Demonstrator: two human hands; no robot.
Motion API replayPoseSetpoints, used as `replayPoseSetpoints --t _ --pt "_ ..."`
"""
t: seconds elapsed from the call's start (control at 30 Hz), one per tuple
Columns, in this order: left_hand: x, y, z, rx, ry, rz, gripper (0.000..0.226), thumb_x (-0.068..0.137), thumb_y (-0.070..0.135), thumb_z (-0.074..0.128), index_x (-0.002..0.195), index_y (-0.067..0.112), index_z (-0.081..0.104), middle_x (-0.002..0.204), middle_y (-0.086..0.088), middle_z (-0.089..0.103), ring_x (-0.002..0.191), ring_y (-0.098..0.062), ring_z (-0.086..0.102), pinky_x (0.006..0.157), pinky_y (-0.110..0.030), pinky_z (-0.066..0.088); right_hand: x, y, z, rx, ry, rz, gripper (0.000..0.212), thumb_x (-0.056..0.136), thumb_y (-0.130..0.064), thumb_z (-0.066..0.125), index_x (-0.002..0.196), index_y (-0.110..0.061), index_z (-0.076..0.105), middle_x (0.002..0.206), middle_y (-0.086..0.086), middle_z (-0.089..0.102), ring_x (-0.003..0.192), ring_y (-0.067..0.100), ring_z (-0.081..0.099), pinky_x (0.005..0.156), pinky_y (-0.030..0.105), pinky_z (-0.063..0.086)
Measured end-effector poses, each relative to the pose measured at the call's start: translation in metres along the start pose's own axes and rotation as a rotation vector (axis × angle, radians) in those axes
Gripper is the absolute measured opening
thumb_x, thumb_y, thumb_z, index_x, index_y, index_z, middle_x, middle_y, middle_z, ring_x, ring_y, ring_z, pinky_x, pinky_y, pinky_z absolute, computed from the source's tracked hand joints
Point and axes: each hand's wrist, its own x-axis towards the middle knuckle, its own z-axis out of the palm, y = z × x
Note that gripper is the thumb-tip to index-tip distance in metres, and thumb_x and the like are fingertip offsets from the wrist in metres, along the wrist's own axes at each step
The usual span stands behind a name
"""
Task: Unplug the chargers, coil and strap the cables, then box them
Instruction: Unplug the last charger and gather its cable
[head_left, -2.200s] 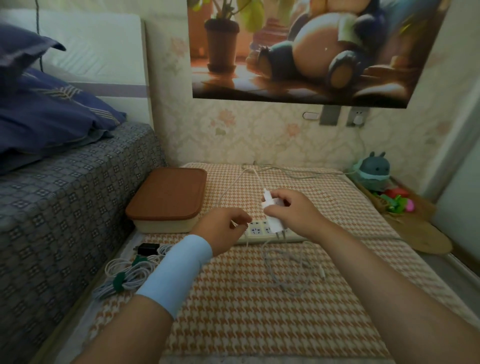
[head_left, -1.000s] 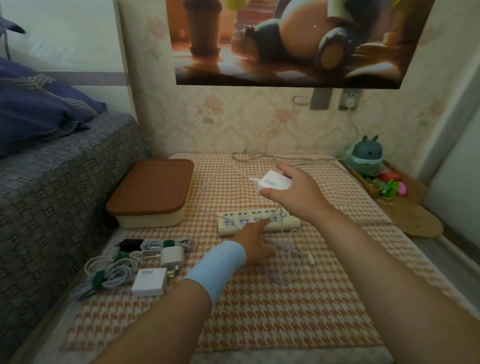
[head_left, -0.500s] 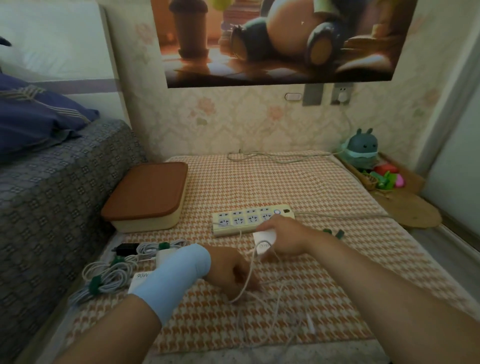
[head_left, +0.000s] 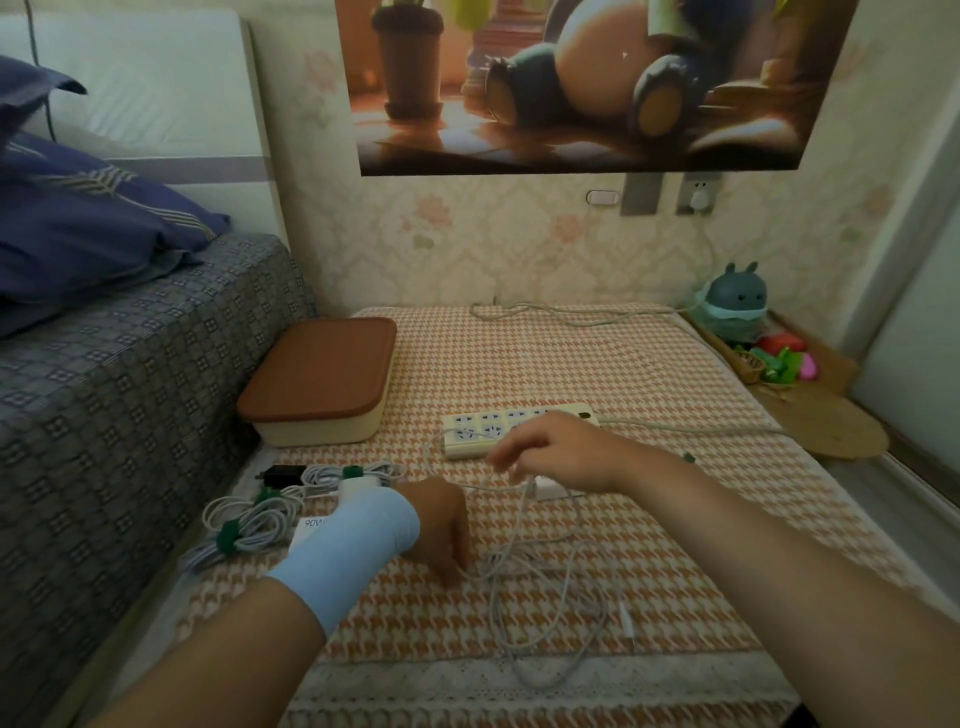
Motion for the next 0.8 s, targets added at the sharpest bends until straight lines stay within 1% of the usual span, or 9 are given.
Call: replayPoseSetpoints --t 0.07,0.17,0.33,0.4,0.5,0.53,0.6,0.7,0.8 --pt "-0.008 -0.001 -0.004 -0.059 0.033 -0.005 0.025 0.086 0.044 0.071 0.105 0.028 0.074 0.116 0.010 0.067 0.104 -0.014 0.062 0.096 -0.034 0.051 -0.006 -0.005 0.008 -0.048 -0.182 0.028 0.024 0.098 -0.037 0.062 0.115 -0.027 0.076 0.110 -0.012 0.074 0.083 0.008 0.074 0.092 0.036 0.056" --pt "-0.024 -0.015 -0.011 -0.399 0.281 0.037 0.015 0.093 0.041 0.061 0.088 0.029 0.069 0.097 0.010 0.069 0.093 -0.012 0.062 0.087 -0.032 0.050 -0.012 0.004 0.000 -0.096 -0.124 0.034 0.029 0.090 -0.058 0.066 0.099 -0.033 0.078 0.093 -0.011 0.075 0.074 0.007 0.067 0.071 0.027 0.055" --pt "-0.029 -0.032 -0.018 -0.975 0.766 0.041 0.038 0.101 0.028 0.049 0.078 0.000 0.059 0.072 -0.004 0.071 0.072 -0.022 0.064 0.085 -0.051 0.052 -0.011 0.012 -0.020 0.127 0.154 0.060 0.025 0.095 -0.044 0.064 0.080 -0.032 0.079 0.082 -0.001 0.072 0.051 0.004 0.049 0.051 0.020 0.041" --pt "-0.028 -0.030 -0.022 -1.097 0.904 0.053 0.049 0.095 0.040 0.057 0.074 -0.004 0.054 0.063 -0.010 0.064 0.063 -0.025 0.060 0.075 -0.051 0.053 -0.007 0.016 -0.024 0.165 0.200 0.154 0.023 0.095 -0.036 0.067 0.085 -0.018 0.078 0.077 0.004 0.073 0.052 0.011 0.052 0.051 0.025 0.046" --pt "-0.035 -0.034 -0.032 -1.135 1.095 -0.018 0.067 0.078 0.064 0.061 0.068 -0.002 0.051 0.057 -0.018 0.058 0.055 -0.023 0.056 0.067 -0.040 0.052 -0.008 0.022 -0.028 0.141 0.071 0.357 0.038 0.097 -0.043 0.063 0.089 -0.008 0.077 0.063 0.004 0.067 0.055 0.017 0.057 0.065 0.035 0.058" --pt "-0.036 -0.036 -0.034 -1.071 1.111 -0.081 0.072 0.080 0.066 0.060 0.067 -0.006 0.054 0.060 -0.022 0.060 0.054 -0.020 0.055 0.064 -0.037 0.050 -0.008 0.022 -0.029 0.194 0.067 0.374 0.043 0.099 -0.046 0.059 0.092 -0.008 0.076 0.059 0.001 0.058 0.054 0.016 0.053 0.069 0.039 0.061" --pt "-0.034 -0.041 -0.034 -0.887 1.005 -0.241 0.065 0.089 0.059 0.057 0.073 -0.004 0.065 0.072 -0.020 0.068 0.056 -0.017 0.056 0.062 -0.031 0.045 -0.006 0.014 -0.031 0.280 0.150 0.346 0.044 0.104 -0.045 0.049 0.096 -0.009 0.074 0.060 -0.002 0.044 0.052 0.014 0.044 0.061 0.037 0.059" --pt "-0.029 -0.036 -0.034 -0.627 0.857 -0.351 0.011 0.094 0.024 0.062 0.099 0.018 0.069 0.108 -0.007 0.072 0.089 -0.017 0.063 0.072 -0.024 0.048 0.001 -0.007 -0.031 0.116 0.300 0.292 0.032 0.106 -0.029 0.040 0.104 -0.012 0.068 0.076 -0.002 0.050 0.060 0.014 0.043 0.054 0.029 0.039" --pt "-0.027 -0.010 -0.044 -0.570 0.980 -0.148 0.062 0.088 -0.011 0.045 0.137 0.026 0.051 0.135 0.003 0.058 0.122 -0.016 0.054 0.093 -0.025 0.044 0.005 -0.020 -0.021 -0.034 0.298 0.215 0.022 0.105 -0.020 0.038 0.106 -0.023 0.060 0.095 -0.003 0.059 0.077 0.015 0.057 0.062 0.034 0.044"
